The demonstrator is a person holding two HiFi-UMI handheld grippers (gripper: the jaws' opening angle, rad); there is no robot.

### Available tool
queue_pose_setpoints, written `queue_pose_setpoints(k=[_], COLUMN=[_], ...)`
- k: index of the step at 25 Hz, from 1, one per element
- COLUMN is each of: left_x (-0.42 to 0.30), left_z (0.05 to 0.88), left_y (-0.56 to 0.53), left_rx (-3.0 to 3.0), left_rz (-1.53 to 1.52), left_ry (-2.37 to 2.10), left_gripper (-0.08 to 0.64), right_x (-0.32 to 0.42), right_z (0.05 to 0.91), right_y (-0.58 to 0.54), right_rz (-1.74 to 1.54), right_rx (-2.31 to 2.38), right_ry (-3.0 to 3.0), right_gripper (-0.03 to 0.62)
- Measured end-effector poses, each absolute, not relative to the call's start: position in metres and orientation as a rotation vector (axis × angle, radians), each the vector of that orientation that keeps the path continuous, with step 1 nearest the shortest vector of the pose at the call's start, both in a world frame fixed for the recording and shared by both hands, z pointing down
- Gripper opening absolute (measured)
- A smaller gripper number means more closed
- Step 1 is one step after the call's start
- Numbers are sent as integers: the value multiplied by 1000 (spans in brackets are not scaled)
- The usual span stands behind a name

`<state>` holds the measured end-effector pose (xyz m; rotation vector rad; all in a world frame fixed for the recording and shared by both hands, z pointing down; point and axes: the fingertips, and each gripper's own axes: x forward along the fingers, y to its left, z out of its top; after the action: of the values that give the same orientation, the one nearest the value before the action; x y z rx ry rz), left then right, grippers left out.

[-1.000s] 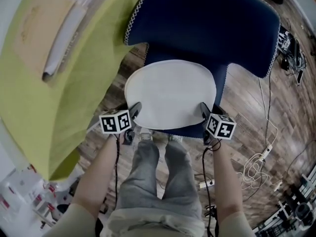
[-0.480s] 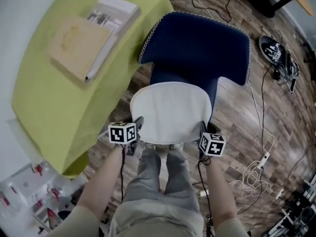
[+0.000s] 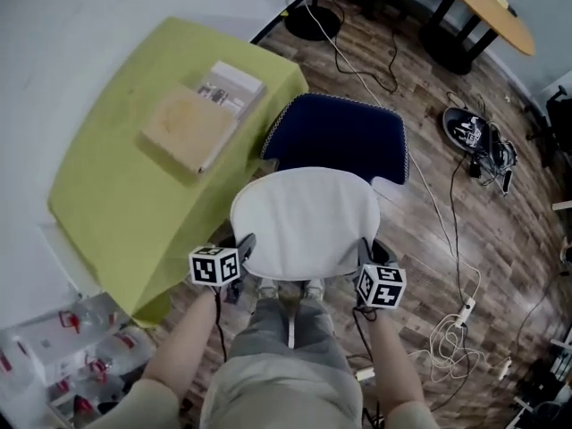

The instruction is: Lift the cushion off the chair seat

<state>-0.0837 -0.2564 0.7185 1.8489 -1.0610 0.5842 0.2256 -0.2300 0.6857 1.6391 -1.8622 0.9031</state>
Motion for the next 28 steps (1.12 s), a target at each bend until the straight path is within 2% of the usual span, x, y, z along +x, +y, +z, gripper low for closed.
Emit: queue_pose_setpoints(k=[13,28], left_x=[-89,-109], left_z=[537,388], left_y=[-270,-274], left_rx=[2093,2290], left_rz=[379,168], left_ry=[-1107,-1192], left_gripper=[133,130], right_x=[215,181], right_z=[494,322], right_y=[-234,-225], right_rz=[706,308], right_rx=[1755,1731], right_ry=[-2094,-2395], right_gripper=[84,84])
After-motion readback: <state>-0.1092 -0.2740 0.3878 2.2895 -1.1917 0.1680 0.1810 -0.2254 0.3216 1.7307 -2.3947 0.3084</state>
